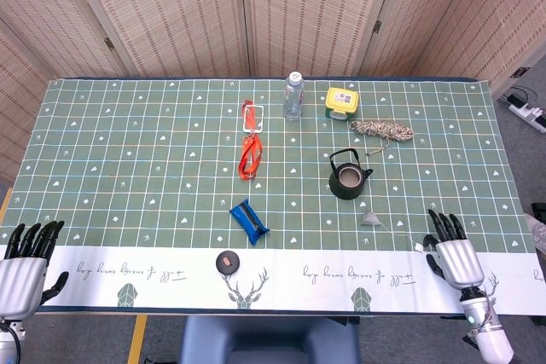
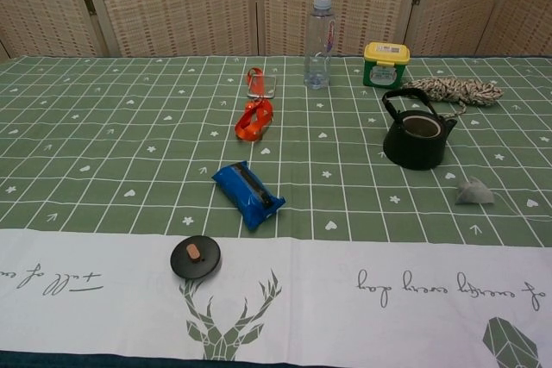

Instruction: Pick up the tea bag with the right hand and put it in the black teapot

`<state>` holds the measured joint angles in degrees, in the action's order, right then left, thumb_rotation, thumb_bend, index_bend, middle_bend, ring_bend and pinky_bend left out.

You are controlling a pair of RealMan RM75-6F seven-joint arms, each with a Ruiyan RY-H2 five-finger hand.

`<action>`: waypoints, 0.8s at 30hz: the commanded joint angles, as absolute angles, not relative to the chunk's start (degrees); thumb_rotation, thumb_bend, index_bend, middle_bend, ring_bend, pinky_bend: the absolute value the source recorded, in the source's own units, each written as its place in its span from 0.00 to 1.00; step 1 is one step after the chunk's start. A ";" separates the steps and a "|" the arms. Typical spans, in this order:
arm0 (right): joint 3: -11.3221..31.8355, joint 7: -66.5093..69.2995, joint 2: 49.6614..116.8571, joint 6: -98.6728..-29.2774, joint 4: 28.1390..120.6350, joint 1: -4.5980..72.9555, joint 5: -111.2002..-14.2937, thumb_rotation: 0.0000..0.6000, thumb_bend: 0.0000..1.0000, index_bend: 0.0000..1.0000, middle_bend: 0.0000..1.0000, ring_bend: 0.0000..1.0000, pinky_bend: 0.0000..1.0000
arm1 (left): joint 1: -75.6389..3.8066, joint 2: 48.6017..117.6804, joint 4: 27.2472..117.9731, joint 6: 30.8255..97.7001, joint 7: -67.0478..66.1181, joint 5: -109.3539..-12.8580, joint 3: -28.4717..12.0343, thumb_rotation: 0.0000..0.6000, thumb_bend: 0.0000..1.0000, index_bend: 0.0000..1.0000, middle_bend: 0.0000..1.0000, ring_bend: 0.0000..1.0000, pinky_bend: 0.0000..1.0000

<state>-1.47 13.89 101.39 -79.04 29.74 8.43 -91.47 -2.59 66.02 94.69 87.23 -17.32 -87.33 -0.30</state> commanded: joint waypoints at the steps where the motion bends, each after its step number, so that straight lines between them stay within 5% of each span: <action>1: -1.53 13.88 101.49 -78.74 29.78 8.58 -91.41 1.00 0.41 0.46 0.00 0.00 0.00 | -2.56 66.00 94.69 87.25 -17.32 -87.34 -0.29 1.00 0.27 0.01 0.08 0.06 0.02; 24: -1.72 14.16 102.46 -77.84 29.33 10.01 -91.23 1.00 0.41 0.46 0.00 0.00 0.00 | -2.26 66.32 94.45 88.10 -18.17 -87.77 -0.49 1.00 0.27 0.01 0.08 0.06 0.02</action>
<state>-1.70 14.18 102.44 -77.85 29.36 9.98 -91.22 -2.26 66.32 94.45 88.10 -18.17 -87.77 -0.50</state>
